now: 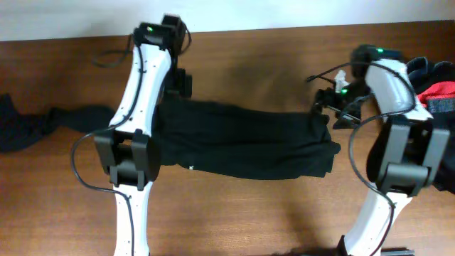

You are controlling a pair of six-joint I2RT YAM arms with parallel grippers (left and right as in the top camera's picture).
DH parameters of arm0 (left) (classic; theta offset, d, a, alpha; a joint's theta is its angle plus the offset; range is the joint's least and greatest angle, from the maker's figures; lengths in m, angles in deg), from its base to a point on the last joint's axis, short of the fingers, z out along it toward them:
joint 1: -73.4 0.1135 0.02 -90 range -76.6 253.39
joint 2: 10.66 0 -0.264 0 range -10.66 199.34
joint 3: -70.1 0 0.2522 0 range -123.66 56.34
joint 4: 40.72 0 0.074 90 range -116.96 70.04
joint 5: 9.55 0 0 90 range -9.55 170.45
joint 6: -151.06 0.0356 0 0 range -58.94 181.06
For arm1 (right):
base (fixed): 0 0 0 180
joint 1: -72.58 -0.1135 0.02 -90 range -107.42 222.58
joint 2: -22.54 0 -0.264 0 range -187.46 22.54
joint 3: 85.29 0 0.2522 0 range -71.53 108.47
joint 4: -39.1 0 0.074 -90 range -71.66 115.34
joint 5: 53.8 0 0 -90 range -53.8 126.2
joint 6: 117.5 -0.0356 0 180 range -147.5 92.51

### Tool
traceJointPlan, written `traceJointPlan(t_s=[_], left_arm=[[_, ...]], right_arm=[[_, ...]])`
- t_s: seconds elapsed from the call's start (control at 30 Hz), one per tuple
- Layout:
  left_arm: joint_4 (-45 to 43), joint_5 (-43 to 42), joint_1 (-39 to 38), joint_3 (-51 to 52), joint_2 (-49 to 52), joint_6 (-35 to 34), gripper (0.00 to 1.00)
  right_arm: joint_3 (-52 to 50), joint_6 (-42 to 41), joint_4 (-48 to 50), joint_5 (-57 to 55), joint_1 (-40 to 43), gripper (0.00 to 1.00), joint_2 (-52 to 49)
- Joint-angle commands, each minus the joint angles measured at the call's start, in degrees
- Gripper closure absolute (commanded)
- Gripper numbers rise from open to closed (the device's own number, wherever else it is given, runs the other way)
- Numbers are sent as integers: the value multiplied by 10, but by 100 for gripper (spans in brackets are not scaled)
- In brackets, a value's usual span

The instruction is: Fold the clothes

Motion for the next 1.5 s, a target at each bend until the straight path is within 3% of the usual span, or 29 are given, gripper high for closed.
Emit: traceJointPlan(t_s=[0.0, 0.2, 0.77, 1.47], left_arm=[[1, -15, 2, -86, 2, -8, 1], [-13, -73, 2, -142, 2, -5, 1], [-53, -78, 2, -142, 2, 14, 1], [-83, -78, 5, -142, 2, 38, 1]], right_arm=[[4, 41, -10, 62, 42, 14, 3], [3, 73, -41, 60, 88, 14, 3], [-40, 85, -52, 100, 93, 14, 3], [-191, 82, 106, 61, 78, 18, 3]])
